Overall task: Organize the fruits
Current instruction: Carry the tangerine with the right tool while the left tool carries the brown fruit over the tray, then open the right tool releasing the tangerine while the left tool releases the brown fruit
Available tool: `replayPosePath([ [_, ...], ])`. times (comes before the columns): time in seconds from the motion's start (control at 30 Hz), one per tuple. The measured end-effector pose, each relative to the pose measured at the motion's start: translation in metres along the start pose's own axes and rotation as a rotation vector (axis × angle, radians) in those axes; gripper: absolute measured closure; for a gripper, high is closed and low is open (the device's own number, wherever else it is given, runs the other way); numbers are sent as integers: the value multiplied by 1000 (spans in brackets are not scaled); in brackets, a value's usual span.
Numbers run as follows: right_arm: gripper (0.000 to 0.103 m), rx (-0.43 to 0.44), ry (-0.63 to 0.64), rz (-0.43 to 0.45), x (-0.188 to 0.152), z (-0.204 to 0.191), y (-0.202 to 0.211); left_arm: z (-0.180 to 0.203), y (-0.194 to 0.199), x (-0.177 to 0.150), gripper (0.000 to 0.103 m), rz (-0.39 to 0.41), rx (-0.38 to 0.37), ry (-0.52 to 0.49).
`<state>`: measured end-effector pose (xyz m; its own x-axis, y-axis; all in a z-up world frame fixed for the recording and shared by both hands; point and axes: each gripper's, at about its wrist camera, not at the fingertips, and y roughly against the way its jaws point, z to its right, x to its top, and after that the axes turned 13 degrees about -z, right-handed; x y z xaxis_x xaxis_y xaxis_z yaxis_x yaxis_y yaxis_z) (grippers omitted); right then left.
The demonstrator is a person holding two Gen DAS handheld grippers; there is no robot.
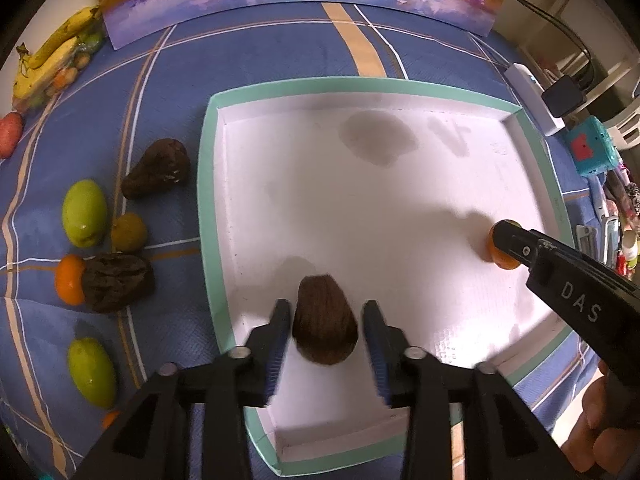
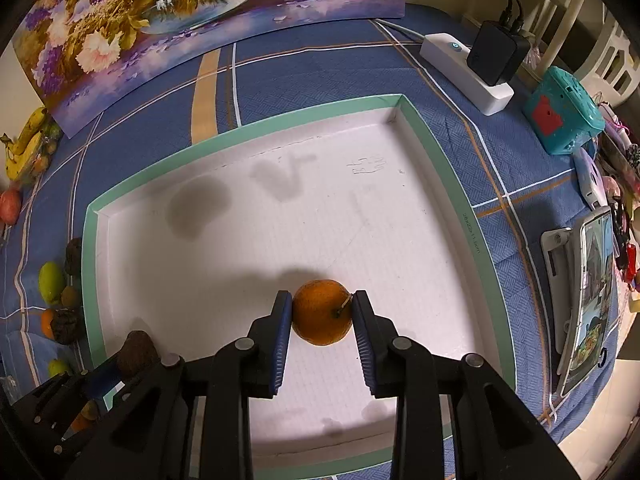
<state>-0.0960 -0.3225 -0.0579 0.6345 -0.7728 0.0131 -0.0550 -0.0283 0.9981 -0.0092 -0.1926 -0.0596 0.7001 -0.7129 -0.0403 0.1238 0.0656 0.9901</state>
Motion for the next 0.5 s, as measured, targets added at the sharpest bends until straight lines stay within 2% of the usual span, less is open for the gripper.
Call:
replayPosePath([
  [0.27,69,0,-1,16,-1,1,10,-5,33,-1,54,59,-22,0],
  [0.5,69,10,7,120,-4,0,53,-21,74,1,54,156,-56,38],
])
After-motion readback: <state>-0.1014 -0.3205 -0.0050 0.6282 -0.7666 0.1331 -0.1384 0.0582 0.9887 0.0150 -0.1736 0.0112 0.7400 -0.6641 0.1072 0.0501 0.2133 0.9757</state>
